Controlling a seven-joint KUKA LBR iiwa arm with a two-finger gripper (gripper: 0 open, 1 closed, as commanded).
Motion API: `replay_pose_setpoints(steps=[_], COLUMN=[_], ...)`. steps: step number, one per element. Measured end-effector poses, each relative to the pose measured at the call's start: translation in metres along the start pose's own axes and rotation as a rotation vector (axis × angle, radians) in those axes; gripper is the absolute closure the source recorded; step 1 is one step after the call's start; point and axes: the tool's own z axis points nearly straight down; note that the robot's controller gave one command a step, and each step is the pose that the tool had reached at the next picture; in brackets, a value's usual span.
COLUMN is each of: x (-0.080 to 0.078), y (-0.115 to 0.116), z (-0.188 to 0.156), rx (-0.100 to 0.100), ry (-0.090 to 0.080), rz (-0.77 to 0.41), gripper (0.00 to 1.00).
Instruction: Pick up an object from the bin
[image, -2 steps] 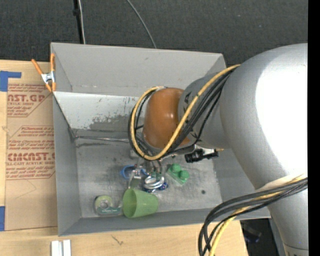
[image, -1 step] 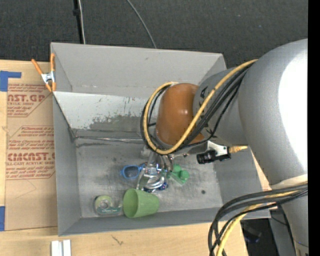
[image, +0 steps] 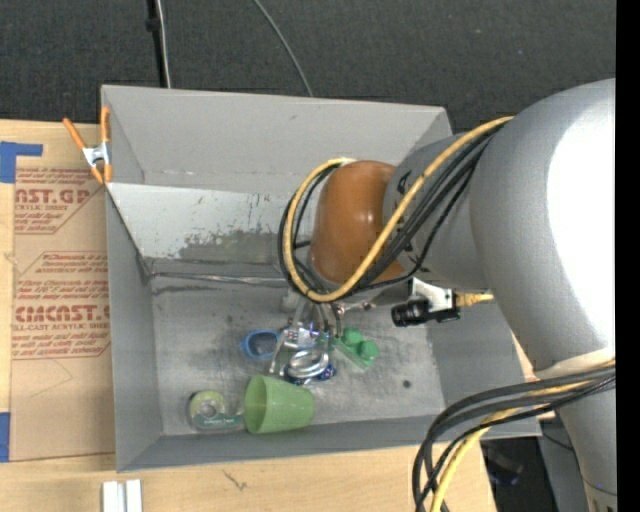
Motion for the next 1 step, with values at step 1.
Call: replay_pose_setpoints(steps=[1], x=[-0.0081], y=[0.0057], z=[0.0248], rx=[-0.001], ry=[-0.001], rz=[0.188], gripper=[0.0])
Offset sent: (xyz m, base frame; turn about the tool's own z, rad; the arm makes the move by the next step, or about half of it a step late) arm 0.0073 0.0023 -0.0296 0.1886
